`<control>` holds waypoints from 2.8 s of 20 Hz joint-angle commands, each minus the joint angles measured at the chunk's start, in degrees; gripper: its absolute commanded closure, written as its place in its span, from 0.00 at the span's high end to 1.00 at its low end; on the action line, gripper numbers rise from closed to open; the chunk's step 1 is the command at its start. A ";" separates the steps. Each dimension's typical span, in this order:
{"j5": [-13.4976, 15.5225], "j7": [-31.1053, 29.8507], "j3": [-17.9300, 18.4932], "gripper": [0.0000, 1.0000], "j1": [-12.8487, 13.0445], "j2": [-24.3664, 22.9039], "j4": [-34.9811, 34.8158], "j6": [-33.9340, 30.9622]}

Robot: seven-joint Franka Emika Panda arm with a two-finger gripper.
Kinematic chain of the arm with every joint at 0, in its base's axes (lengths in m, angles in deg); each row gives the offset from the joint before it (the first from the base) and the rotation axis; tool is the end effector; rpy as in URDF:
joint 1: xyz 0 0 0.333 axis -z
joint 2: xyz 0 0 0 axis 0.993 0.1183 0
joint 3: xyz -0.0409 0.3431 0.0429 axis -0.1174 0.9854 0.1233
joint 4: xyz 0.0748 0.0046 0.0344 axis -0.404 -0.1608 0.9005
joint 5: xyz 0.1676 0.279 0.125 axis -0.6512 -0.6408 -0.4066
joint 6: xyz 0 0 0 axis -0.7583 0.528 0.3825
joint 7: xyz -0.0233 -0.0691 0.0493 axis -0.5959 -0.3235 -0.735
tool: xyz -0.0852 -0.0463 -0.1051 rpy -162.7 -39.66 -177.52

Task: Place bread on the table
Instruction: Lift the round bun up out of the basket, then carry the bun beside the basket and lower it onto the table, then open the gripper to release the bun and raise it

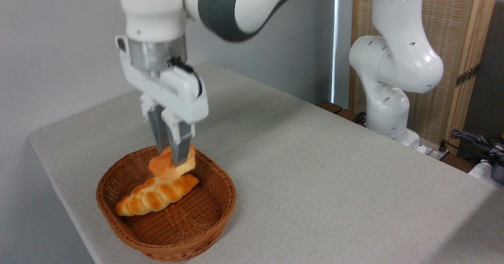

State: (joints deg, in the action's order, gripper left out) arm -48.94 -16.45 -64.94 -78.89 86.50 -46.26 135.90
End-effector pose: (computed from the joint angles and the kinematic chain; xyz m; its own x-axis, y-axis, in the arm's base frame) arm 0.5546 -0.0520 0.5509 0.7583 -0.6322 0.1590 -0.6425 -0.7661 0.0187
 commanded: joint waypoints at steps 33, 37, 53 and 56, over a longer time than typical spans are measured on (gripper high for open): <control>-0.53 12.22 0.40 1.00 7.55 -17.29 -30.44 2.84; -0.53 11.96 0.40 1.00 7.55 -17.38 -30.27 2.49; -0.44 7.14 1.80 1.00 6.85 -17.30 -16.31 -7.18; -0.79 4.57 2.51 1.00 6.24 -15.28 -9.81 -8.66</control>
State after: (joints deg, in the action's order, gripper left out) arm -48.87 -9.36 -63.64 -72.45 68.74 -63.01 130.35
